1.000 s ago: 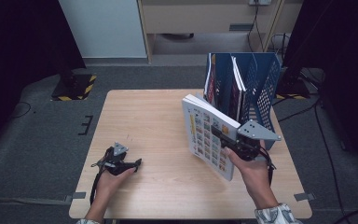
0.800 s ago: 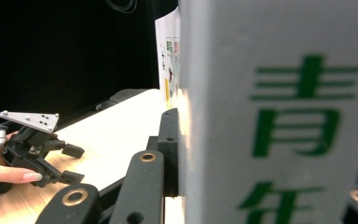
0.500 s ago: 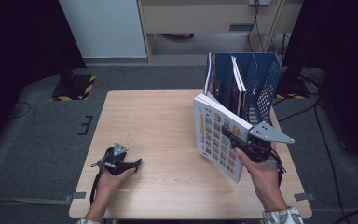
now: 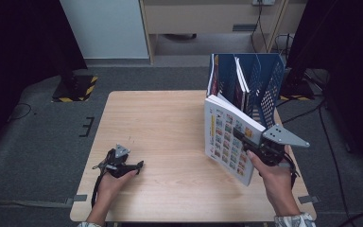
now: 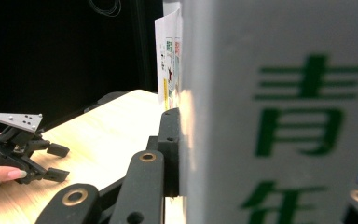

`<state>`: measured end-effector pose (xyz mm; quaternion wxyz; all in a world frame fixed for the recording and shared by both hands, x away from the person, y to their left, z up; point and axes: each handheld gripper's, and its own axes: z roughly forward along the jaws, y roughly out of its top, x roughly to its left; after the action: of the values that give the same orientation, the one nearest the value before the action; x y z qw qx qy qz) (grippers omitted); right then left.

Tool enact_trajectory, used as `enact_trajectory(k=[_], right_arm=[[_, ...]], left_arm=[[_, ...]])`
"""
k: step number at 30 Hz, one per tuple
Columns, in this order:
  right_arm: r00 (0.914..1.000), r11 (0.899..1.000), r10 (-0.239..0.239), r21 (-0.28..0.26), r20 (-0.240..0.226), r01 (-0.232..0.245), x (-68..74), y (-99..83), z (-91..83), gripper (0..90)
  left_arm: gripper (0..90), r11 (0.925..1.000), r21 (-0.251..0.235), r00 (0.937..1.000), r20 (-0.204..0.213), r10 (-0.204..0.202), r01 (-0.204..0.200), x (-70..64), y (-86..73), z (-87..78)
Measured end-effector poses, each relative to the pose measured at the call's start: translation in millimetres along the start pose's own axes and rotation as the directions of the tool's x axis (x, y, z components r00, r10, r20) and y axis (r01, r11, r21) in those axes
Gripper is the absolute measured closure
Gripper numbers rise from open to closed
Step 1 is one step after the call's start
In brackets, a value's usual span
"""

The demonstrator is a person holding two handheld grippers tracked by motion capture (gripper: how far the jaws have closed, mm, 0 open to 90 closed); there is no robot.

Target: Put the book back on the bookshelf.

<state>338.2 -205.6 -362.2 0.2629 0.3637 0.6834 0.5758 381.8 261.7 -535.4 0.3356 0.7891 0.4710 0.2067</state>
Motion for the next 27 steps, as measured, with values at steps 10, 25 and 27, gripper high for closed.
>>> enact_trajectory(k=[10, 25, 27], right_arm=[[0.9999, 1.0, -0.006, -0.004, -0.015, 0.006, 3.7, 2.4, -8.5, 73.9], [0.9998, 0.999, 0.002, -0.047, -0.018, -0.003, 2.6, 32.7, -32.1, 73.9], [0.9999, 0.999, 0.001, -0.05, -0.014, -0.001, 2.2, 38.0, -35.3, 73.9]], left_arm=[[15.5, 1.0, 0.0, 1.0, 0.0, 0.0, 0.0, 0.0, 0.0, 0.0], [15.6, 1.0, 0.0, 1.0, 0.0, 0.0, 0.0, 0.0, 0.0, 0.0], [15.6, 1.0, 0.0, 1.0, 0.0, 0.0, 0.0, 0.0, 0.0, 0.0]])
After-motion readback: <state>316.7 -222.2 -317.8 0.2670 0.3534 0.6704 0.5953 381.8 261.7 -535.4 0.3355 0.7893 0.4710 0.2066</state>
